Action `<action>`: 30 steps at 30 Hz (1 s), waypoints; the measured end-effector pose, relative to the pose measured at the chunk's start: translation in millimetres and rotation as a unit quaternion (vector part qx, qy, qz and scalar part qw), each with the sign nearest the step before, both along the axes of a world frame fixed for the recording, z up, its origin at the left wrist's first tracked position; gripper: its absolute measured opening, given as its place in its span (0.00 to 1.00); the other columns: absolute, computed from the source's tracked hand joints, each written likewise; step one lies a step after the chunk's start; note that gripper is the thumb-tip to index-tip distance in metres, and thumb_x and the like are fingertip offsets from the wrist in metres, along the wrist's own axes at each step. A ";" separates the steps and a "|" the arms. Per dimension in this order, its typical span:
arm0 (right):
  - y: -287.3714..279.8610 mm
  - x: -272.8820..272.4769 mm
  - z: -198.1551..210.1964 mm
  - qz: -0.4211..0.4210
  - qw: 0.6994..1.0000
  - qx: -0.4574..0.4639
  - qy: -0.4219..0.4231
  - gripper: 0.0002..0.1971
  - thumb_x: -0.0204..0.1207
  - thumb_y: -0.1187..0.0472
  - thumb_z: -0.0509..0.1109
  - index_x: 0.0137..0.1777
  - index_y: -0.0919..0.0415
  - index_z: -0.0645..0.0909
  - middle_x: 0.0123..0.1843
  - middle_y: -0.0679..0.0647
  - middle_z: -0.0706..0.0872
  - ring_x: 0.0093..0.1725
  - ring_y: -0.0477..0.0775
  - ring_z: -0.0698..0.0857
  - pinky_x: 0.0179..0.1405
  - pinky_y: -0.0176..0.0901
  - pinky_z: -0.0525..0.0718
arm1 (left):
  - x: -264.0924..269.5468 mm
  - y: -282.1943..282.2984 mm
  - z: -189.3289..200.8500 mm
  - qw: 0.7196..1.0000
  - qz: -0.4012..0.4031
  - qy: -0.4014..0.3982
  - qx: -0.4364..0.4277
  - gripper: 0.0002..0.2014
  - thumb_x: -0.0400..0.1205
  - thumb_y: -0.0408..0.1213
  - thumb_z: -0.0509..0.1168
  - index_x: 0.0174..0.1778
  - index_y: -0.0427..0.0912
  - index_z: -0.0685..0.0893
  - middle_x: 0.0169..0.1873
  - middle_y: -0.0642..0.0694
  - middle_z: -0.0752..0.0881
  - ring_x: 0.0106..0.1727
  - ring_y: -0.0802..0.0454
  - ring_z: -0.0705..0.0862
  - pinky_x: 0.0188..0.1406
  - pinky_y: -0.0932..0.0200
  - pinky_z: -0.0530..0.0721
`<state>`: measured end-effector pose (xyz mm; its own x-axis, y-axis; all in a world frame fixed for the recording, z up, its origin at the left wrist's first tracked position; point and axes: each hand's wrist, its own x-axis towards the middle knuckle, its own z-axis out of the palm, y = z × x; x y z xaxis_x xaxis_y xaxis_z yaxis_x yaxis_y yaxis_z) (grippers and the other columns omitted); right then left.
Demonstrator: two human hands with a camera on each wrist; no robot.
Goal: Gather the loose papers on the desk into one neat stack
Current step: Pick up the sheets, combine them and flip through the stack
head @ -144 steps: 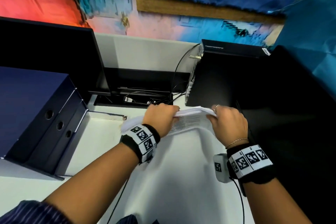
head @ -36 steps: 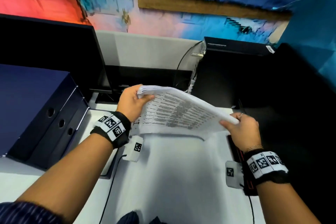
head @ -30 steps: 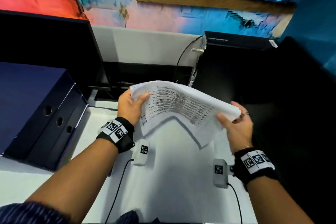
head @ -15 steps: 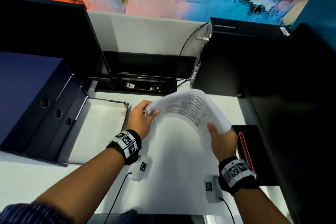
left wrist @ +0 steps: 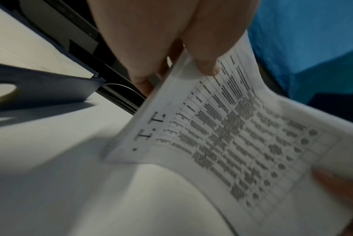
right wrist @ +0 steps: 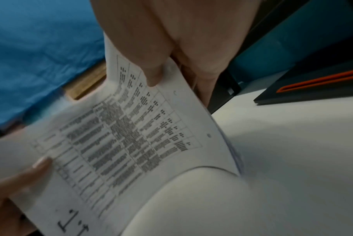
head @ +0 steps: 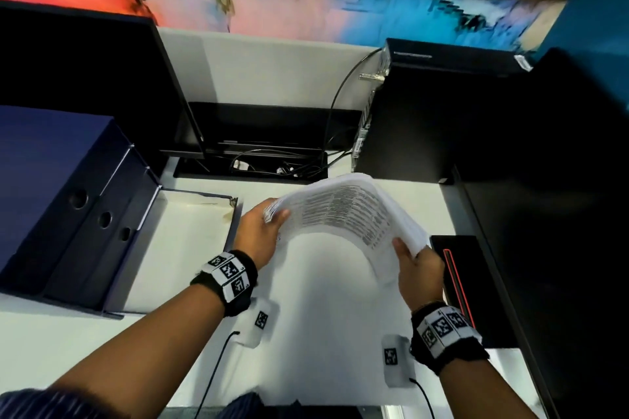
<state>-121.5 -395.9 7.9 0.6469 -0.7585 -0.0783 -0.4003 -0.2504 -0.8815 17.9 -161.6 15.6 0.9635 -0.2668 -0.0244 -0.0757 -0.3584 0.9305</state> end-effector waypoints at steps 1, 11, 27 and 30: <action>-1.2 3.5 2.6 -0.003 1.000 -0.005 -0.014 0.19 0.79 0.58 0.72 0.36 0.75 0.80 0.29 0.68 0.82 0.31 0.56 0.79 0.30 0.50 0.79 | 2.9 -1.1 2.1 1.000 0.011 -0.008 -0.002 0.06 0.87 0.38 0.64 0.53 0.46 0.86 0.44 0.51 0.90 0.45 0.66 0.87 0.47 0.65 0.83; 0.8 -17.0 -3.6 0.017 1.000 0.005 0.014 0.17 0.83 0.57 0.65 0.64 0.69 0.77 0.45 0.55 0.84 0.50 0.64 0.87 0.47 0.44 0.80 | 0.2 13.0 1.5 0.995 -0.013 -0.011 0.101 0.13 0.81 0.39 0.72 0.62 0.44 0.86 0.44 0.57 0.88 0.49 0.56 0.89 0.53 0.61 0.88; -22.5 22.6 123.9 0.064 0.972 -0.199 -0.109 0.16 0.73 0.55 0.78 0.58 0.45 0.80 0.41 0.46 0.88 0.41 0.48 0.88 0.50 0.49 0.88 | 41.9 -24.9 104.0 0.988 -0.123 -0.093 0.025 0.02 0.80 0.35 0.72 0.47 0.44 0.88 0.40 0.44 0.92 0.41 0.54 0.89 0.47 0.47 0.87; -22.5 23.2 105.7 0.038 0.970 0.067 -0.229 0.33 0.66 0.67 0.82 0.69 0.50 0.73 0.46 0.55 0.91 0.43 0.51 0.91 0.57 0.58 0.88 | 46.9 -10.5 91.9 0.994 -0.082 0.003 -0.072 0.05 0.80 0.36 0.72 0.51 0.45 0.89 0.49 0.38 0.93 0.51 0.43 0.91 0.58 0.41 0.88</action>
